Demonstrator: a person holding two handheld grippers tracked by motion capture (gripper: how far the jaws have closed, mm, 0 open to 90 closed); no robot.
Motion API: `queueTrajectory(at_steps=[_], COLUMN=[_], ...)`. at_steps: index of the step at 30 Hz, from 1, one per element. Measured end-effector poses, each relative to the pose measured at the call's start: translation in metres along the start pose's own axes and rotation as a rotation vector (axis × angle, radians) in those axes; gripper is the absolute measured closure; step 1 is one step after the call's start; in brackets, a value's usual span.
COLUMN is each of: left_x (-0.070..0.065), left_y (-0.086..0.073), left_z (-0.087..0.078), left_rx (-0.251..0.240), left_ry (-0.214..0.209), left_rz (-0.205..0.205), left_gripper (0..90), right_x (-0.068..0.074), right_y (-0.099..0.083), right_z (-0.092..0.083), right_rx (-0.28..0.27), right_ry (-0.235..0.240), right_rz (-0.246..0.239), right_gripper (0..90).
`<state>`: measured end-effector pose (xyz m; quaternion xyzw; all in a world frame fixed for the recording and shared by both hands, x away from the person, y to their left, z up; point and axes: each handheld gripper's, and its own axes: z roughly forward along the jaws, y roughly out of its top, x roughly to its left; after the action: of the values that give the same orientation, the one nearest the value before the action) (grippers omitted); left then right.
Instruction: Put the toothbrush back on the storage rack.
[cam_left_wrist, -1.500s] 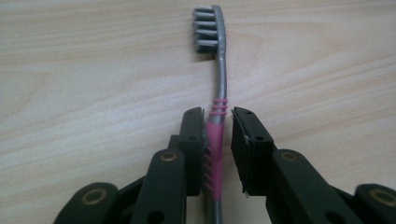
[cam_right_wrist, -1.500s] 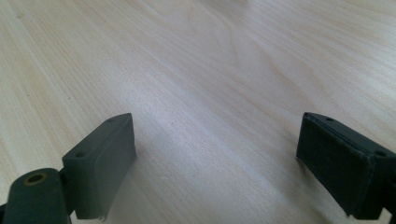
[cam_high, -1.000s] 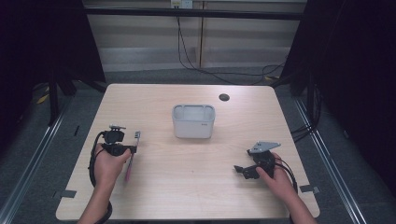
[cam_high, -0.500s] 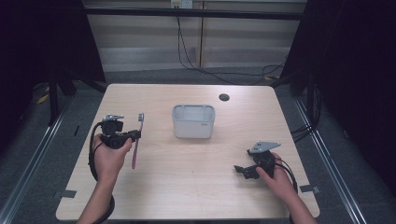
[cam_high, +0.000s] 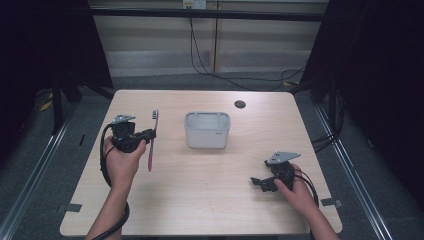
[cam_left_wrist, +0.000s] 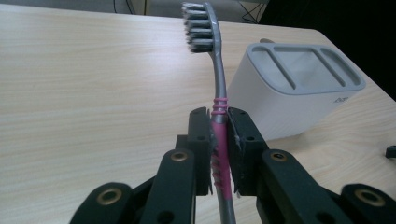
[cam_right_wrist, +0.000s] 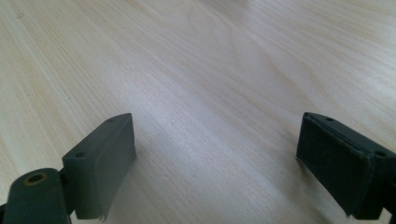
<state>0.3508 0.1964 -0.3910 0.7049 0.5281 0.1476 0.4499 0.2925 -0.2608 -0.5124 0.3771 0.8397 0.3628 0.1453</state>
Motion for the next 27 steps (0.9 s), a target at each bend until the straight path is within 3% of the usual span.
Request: queueTrajectory(at_steps=[9, 27], left_x=[-0.007, -0.028], left_y=[0.01, 0.03], left_z=[0.002, 0.017], left_rx=[-0.049, -0.079], left_ry=[-0.045, -0.055], left_rz=[-0.033, 0.009], left_gripper=[80.6, 80.6], right_x=[0.0, 0.0], right_y=[0.0, 0.0], right_z=[0.0, 0.0], right_rx=[0.001, 0.0], right_ry=[-0.001, 0.001], right_rz=[0.0, 0.0], right_gripper=[11.0, 11.0])
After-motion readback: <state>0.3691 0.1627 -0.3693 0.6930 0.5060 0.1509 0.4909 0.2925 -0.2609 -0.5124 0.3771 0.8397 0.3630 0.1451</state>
